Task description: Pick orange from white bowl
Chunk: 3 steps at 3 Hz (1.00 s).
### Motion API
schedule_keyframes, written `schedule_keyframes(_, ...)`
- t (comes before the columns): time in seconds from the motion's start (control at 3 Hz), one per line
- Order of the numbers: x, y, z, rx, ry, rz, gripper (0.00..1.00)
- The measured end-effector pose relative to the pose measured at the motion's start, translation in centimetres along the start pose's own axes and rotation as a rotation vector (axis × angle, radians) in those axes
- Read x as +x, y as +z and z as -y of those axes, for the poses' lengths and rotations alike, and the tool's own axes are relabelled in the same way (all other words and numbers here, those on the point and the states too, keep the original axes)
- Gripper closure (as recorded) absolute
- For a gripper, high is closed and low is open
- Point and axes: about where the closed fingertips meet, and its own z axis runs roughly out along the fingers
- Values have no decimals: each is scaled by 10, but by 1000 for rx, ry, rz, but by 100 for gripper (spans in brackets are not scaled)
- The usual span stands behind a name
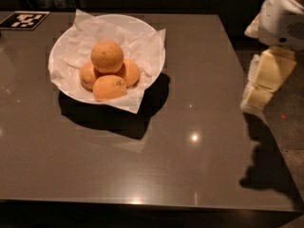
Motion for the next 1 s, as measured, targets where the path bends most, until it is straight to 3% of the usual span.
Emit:
schedule_keyframes(0.33,-50,0,11,-12,-54,-19,0)
schedule_keyframes(0.67,-55,-2,15,12,-57,-2,0)
schedule_keyframes(1.0,-94,-8,17,53,-101,23,0)
